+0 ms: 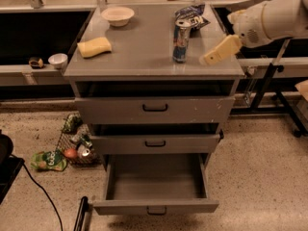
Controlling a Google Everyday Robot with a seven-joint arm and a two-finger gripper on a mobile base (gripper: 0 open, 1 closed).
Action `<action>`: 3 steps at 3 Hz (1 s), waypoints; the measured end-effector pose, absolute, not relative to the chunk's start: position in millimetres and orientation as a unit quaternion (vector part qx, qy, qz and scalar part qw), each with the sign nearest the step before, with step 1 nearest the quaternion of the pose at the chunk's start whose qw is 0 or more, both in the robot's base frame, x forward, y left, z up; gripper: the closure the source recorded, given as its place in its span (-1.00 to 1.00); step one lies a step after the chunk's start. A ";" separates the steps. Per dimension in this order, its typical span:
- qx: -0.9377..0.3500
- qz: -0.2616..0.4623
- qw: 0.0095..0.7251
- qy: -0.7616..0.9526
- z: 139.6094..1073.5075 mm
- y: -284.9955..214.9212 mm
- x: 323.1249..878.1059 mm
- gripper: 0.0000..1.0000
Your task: Place redbull can into bottom drawer
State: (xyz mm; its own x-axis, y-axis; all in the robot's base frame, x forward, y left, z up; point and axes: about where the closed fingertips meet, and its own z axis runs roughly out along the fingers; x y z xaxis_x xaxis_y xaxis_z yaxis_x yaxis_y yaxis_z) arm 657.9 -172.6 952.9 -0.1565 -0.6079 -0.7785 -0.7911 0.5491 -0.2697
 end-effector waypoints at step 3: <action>-0.422 0.198 0.518 0.717 929.1 -127.3 730.5 -1.00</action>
Offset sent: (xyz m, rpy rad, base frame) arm 0.0828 0.0300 -0.0273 0.3047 -0.0317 0.0237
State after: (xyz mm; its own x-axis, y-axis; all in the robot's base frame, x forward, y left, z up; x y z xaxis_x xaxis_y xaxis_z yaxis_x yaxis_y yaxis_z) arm 730.5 -127.3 929.1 -0.1076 -0.4005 -0.9100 -0.8109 0.5649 -0.1527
